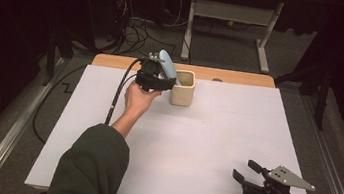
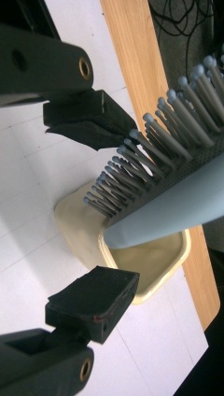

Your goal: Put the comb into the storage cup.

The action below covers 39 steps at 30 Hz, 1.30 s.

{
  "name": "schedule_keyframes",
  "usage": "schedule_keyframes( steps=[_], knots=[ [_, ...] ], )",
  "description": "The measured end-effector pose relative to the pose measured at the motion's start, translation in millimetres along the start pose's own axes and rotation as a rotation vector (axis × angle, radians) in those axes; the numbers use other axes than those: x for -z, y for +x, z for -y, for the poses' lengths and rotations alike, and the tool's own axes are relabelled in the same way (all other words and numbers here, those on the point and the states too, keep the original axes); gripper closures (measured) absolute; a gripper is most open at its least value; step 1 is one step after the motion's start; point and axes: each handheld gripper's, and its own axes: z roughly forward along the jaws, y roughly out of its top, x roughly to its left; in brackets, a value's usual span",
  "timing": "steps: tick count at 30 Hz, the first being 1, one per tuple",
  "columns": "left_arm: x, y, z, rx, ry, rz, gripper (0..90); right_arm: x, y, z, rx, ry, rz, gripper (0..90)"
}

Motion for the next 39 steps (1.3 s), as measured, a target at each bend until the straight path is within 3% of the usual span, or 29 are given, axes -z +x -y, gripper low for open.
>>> schedule_keyframes(
  steps=[21, 39],
  knots=[
    [15.3, 4.3, 7.2, -0.021, -0.009, 0.003, 29.5, -0.5, -0.5, 0.4, -0.004, 0.002, -0.002, 31.4],
    [30.6, 13.1, 12.0, -0.009, -0.03, 0.016, 29.6, 0.0, -0.2, 0.1, -0.002, -0.001, 0.002, 31.5]
  ],
)
